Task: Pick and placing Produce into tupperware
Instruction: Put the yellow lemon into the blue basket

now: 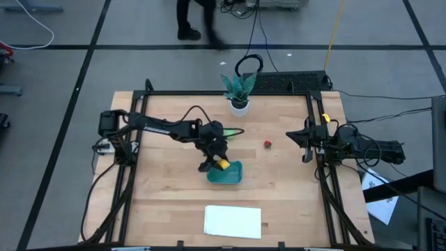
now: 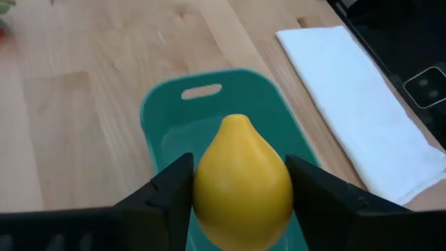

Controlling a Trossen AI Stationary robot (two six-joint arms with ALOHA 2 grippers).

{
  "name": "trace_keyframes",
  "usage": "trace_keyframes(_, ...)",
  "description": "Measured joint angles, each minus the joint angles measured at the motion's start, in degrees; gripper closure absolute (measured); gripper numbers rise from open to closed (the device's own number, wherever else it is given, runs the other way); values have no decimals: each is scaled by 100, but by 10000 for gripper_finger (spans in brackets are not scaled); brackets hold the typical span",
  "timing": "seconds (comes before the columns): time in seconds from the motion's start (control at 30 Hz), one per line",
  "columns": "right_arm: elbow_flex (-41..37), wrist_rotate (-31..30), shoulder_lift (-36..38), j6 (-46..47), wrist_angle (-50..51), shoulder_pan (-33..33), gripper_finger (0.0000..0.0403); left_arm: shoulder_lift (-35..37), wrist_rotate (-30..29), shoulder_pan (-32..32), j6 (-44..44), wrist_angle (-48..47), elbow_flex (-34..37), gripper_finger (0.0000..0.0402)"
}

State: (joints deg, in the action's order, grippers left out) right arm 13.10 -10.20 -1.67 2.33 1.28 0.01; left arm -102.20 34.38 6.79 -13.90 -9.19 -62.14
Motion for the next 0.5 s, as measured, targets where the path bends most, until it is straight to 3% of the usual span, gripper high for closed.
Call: trace_keyframes(0.5,0,-1,0,0,9,0,403,-225,6,-125,-257,114,1,209)
